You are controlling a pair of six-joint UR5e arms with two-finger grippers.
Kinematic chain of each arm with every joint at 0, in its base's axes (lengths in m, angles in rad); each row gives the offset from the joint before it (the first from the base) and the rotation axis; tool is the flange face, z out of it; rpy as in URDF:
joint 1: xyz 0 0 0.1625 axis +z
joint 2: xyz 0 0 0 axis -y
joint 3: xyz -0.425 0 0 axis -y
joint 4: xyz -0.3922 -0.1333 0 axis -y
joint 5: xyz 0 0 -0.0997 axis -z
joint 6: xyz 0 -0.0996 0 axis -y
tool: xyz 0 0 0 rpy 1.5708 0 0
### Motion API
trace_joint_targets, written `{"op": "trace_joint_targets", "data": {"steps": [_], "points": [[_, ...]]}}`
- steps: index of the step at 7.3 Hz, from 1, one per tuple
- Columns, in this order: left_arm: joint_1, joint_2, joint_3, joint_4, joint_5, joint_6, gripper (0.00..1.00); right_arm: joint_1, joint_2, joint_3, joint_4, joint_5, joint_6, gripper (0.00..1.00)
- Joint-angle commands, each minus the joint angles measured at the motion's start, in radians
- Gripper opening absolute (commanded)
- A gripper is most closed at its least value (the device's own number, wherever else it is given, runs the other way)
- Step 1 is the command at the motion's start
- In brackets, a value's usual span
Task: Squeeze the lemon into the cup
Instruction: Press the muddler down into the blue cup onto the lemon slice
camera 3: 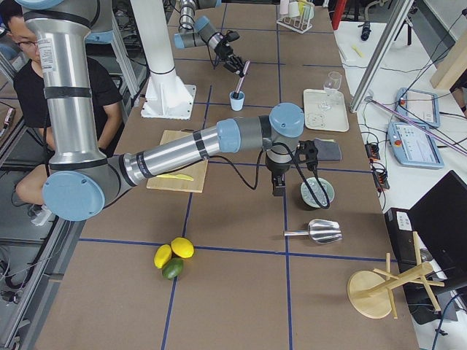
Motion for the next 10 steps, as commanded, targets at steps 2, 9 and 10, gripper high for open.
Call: {"op": "trace_joint_targets", "data": {"steps": [2,9,10], "points": [[0.001,-0.015,0.055,-0.002,0.0,-0.002,0.0,0.003,0.0,-0.001,-0.003,0.001,0.0,1.0],[-0.101,-0.011,-0.135,0.005,-0.123,0.17,0.0,0.009,-0.02,-0.016,-0.002,-0.013,-0.015,1.0],[-0.197,0.015,-0.158,0.011,-0.264,0.17,0.0,0.009,-0.043,-0.03,0.003,-0.031,-0.02,1.0]]}}
